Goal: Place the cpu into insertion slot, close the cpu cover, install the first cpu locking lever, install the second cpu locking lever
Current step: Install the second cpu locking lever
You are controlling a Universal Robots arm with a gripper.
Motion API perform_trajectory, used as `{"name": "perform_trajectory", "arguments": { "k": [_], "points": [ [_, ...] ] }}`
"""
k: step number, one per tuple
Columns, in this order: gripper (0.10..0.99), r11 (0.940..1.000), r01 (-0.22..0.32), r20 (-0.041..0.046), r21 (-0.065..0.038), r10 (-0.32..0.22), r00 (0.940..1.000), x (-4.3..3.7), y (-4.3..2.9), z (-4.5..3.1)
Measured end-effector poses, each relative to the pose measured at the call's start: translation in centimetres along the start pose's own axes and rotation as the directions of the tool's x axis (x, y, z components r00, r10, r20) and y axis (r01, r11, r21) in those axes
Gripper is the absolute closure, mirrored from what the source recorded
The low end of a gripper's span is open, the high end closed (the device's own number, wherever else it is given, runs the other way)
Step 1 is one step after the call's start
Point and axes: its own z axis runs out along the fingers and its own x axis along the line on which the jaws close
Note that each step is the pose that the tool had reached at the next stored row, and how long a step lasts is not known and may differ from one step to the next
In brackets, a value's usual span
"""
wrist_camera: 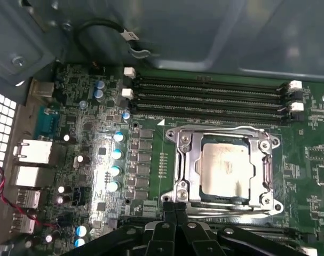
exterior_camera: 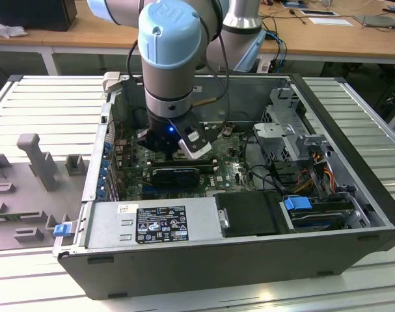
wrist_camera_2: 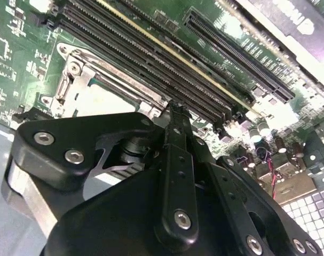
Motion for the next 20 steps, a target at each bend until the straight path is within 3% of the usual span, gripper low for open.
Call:
{"name": "perform_trajectory", "arguments": {
  "k": [2,4,7,10,15,17,20],
  "points": [
    [0.980,1.0000,0.001,0.0005,-0.010,-0.001,1.0000,0.06,-0.04,0.13],
    [0.980,0.9996,0.002,0.0019,-0.029,-0.002,1.0000,0.37,-0.09,0.29],
    [0.980,0.9992,0.002,0.0028,-0.040,-0.002,1.0000,0.39,-0.15,0.57],
    [0.980,0.9990,0.002,0.0033,-0.045,-0.002,1.0000,0.39,-0.19,0.72],
    [0.980,0.9990,0.002,0.0031,-0.045,-0.002,1.0000,0.39,-0.25,0.90],
    [0.980,0.9989,0.002,0.0034,-0.046,-0.002,1.0000,0.38,-0.13,0.42],
    [0.980,0.9989,0.002,0.0031,-0.046,-0.002,1.0000,0.35,0.22,-1.06]
  ]
}}
